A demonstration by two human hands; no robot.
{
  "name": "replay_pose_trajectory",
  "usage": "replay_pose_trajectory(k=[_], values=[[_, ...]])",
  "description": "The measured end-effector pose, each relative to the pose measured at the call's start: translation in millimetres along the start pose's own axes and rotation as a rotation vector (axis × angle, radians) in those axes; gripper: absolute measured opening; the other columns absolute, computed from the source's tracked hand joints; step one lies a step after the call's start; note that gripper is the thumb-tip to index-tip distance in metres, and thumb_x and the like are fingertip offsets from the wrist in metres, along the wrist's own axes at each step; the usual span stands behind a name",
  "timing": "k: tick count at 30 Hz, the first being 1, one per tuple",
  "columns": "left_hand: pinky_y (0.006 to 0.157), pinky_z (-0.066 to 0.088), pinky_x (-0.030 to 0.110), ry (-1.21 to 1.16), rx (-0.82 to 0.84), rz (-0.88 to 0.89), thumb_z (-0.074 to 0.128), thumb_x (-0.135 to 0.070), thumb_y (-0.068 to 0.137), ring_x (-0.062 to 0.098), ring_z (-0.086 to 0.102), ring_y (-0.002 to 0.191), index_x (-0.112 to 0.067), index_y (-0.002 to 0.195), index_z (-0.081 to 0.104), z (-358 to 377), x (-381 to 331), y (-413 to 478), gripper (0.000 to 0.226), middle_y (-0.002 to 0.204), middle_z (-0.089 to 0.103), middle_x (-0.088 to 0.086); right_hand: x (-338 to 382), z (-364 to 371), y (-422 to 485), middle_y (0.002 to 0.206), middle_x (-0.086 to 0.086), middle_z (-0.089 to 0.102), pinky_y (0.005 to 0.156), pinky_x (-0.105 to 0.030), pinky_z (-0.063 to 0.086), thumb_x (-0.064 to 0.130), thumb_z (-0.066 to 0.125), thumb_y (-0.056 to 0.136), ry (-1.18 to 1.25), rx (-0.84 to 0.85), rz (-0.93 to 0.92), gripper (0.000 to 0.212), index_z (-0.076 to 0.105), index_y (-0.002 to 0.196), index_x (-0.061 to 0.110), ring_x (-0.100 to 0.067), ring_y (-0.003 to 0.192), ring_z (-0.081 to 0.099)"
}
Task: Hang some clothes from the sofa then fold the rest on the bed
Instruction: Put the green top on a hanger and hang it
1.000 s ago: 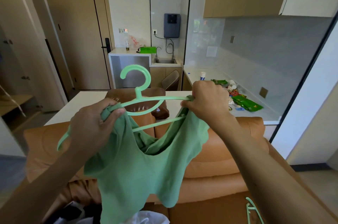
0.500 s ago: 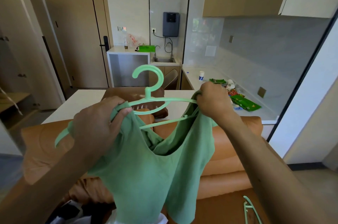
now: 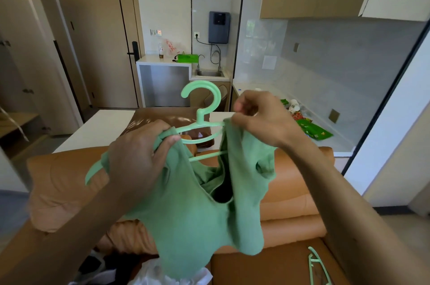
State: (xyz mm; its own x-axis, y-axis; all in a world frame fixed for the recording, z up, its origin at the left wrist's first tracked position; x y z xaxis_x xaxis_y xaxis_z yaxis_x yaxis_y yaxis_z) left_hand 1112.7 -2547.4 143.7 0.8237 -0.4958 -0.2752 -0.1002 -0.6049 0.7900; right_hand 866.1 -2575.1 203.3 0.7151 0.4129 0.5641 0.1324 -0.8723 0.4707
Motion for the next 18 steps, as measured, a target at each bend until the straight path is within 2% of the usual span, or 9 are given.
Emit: replay_pose_trajectory(k=[2, 5, 6, 8, 10, 13, 16, 18], values=[[0.062, 0.041, 0.028, -0.035, 0.02, -0.006, 0.055, -0.043, 0.096, 0.011, 0.056, 0.07, -0.019, 0.099, 0.071, -0.2, 8.3, 1.9, 0.029, 0.085, 0.073, -0.002, -14.6, -13.7, 1.8, 0.093, 0.006, 0.065, 0.073, -0.026, 0.047, 0.023, 0.075, 0.08, -0.056, -0.016, -0.068, 0.021, 0.065, 0.098, 0.023, -0.01, 0.084, 0.057], [0.065, 0.049, 0.034, -0.067, 0.04, -0.021, 0.05, -0.051, 0.096, 0.016, 0.06, 0.071, -0.023, 0.1, 0.069, -2.8, 23.1, 7.0, 0.034, 0.083, 0.07, -0.005, -44.4, -9.7, -1.4, 0.111, 0.008, 0.062, 0.084, -0.028, 0.045, 0.035, 0.077, 0.084, -0.175, 0.265, -0.057, 0.041, 0.061, 0.12, 0.026, -0.01, 0.1, 0.057], [0.065, 0.05, 0.035, -0.082, 0.038, -0.022, 0.049, -0.053, 0.096, 0.016, 0.061, 0.071, -0.024, 0.1, 0.069, -4.4, 28.1, 9.7, 0.035, 0.083, 0.069, -0.006, -55.4, -8.0, -3.3, 0.108, 0.009, 0.062, 0.082, -0.03, 0.044, 0.036, 0.076, 0.086, -0.202, 0.323, -0.043, 0.038, 0.06, 0.119, 0.027, -0.008, 0.097, 0.057], [0.065, 0.049, 0.035, -0.108, 0.024, -0.029, 0.05, -0.053, 0.095, 0.016, 0.06, 0.07, -0.024, 0.099, 0.068, -9.1, 38.3, 14.6, 0.035, 0.081, 0.068, -0.006, -69.9, -8.7, -8.5, 0.094, 0.017, 0.06, 0.075, -0.029, 0.04, 0.032, 0.073, 0.091, -0.181, 0.333, -0.044, 0.021, 0.058, 0.106, 0.033, 0.002, 0.084, 0.055], [0.065, 0.048, 0.034, -0.138, 0.031, -0.035, 0.052, -0.054, 0.093, 0.015, 0.061, 0.072, -0.025, 0.099, 0.069, -12.4, 49.6, 19.7, 0.034, 0.082, 0.068, -0.006, -76.4, -12.1, -13.2, 0.086, 0.016, 0.062, 0.073, -0.027, 0.043, 0.024, 0.067, 0.096, -0.037, 0.303, -0.037, 0.011, 0.06, 0.099, 0.032, 0.001, 0.08, 0.058], [0.064, 0.05, 0.037, -0.224, 0.084, -0.039, 0.054, -0.054, 0.092, 0.015, 0.062, 0.073, -0.025, 0.094, 0.068, -14.9, 63.8, 25.5, 0.032, 0.08, 0.068, -0.007, -80.8, -15.9, -19.1, 0.087, 0.021, 0.065, 0.075, -0.02, 0.047, 0.011, 0.06, 0.1, 0.184, 0.322, -0.003, 0.018, 0.063, 0.101, 0.028, 0.0, 0.084, 0.061], [0.061, 0.049, 0.037, -0.264, 0.105, -0.019, 0.055, -0.052, 0.092, 0.014, 0.062, 0.071, -0.027, 0.09, 0.066, -15.0, 65.8, 28.4, 0.027, 0.077, 0.066, -0.007, -76.0, -15.5, -17.9, 0.099, 0.017, 0.064, 0.082, -0.028, 0.048, 0.008, 0.065, 0.094, 0.032, 0.383, -0.032, 0.027, 0.06, 0.113, 0.027, -0.002, 0.093, 0.06], [0.06, 0.047, 0.035, -0.269, 0.121, -0.007, 0.055, -0.05, 0.092, 0.011, 0.061, 0.071, -0.03, 0.089, 0.065, -12.1, 60.0, 28.6, 0.022, 0.076, 0.065, -0.008, -62.9, -11.3, -14.4, 0.103, 0.015, 0.064, 0.082, -0.028, 0.05, 0.02, 0.072, 0.091, -0.021, 0.371, -0.081, 0.029, 0.059, 0.115, 0.03, -0.004, 0.095, 0.061]])
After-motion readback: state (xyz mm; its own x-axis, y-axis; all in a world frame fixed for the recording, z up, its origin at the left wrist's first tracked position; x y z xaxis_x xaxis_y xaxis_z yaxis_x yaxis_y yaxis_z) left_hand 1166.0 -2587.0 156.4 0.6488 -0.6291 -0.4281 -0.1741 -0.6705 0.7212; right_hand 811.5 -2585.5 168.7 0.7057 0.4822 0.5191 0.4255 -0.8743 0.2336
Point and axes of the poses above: each hand's wrist, its own y-axis towards the middle knuckle, its own z-axis out of the palm, x = y × z, the point moved 4 cm from there along y, towards the middle knuckle
